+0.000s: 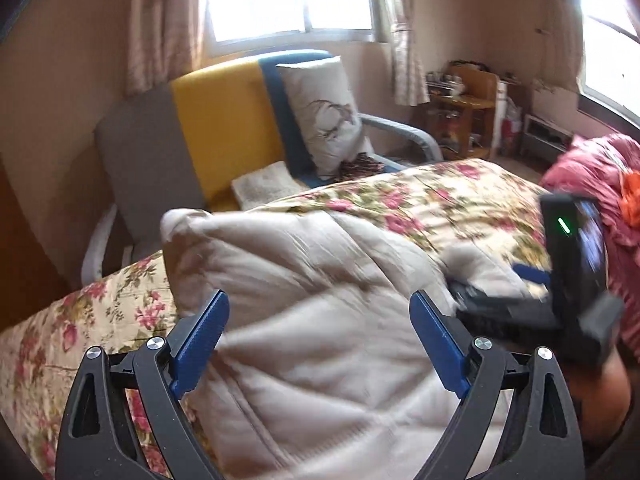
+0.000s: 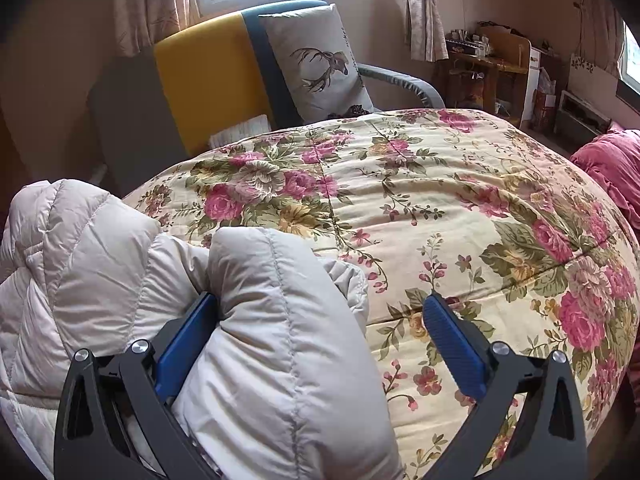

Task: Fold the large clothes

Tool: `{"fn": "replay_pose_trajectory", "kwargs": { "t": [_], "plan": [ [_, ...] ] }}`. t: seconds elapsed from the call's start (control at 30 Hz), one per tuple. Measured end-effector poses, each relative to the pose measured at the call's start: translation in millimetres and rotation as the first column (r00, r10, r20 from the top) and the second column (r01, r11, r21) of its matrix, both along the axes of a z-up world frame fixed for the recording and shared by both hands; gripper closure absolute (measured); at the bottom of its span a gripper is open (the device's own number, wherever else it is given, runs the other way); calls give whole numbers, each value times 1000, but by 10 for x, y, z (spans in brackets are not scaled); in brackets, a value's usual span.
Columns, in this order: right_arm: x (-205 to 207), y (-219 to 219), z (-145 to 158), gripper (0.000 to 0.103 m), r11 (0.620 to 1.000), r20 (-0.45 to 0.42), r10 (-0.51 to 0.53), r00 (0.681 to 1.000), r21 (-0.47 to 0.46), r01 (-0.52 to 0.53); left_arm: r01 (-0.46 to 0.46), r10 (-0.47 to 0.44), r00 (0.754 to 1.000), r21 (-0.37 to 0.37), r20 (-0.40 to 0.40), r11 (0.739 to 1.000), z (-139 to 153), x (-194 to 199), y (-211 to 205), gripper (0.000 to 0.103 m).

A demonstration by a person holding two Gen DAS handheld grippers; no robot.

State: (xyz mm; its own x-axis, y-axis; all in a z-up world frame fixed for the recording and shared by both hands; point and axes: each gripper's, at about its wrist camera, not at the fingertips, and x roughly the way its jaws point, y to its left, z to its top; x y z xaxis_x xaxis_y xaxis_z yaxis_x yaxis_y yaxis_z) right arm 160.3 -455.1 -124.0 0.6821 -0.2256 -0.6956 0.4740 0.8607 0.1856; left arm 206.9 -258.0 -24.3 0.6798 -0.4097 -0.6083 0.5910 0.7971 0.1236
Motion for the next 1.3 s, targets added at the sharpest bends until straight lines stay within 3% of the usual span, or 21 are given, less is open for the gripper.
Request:
{"fn": "replay_pose_trajectory", "kwargs": {
  "t": [0.07,0.2,0.43,0.7,0.83,1.0,1.17,1.3],
  "plan": [
    [11,24,7,2,1000,-8,-5,1000,-18,4,-43,46,997,47,-68,998,-17,317,-107,20],
    [42,29,-2,2,1000,-29,-14,999,-26,13,-119,124,989,64,-82,991,-100,639,-179,22],
    [102,-47,-68,2,999,-67,-32,997,10,33,-115,143,981,199,-131,973,-620,936,-373,11],
    [254,-26,-124,2,999,-104,-44,994,-24,42,-129,149,966,105,-211,986,-864,1139,-250,7],
    [229,7,-126,2,998,-91,-36,995,-46,32,-153,165,975,95,-147,984,-728,918,-158,7],
    [204,-24,-131,2,999,-79,-38,996,-32,36,-107,108,983,15,-145,994,-491,314,134,7],
    [166,-60,-102,2,1000,-60,-13,998,2,14,-101,96,985,-29,-143,994,-560,-167,399,5],
    [-93,-66,118,2,999,-6,27,1000,42,-26,-123,114,984,-57,-138,991,-637,-267,521,4]
  ]
}}
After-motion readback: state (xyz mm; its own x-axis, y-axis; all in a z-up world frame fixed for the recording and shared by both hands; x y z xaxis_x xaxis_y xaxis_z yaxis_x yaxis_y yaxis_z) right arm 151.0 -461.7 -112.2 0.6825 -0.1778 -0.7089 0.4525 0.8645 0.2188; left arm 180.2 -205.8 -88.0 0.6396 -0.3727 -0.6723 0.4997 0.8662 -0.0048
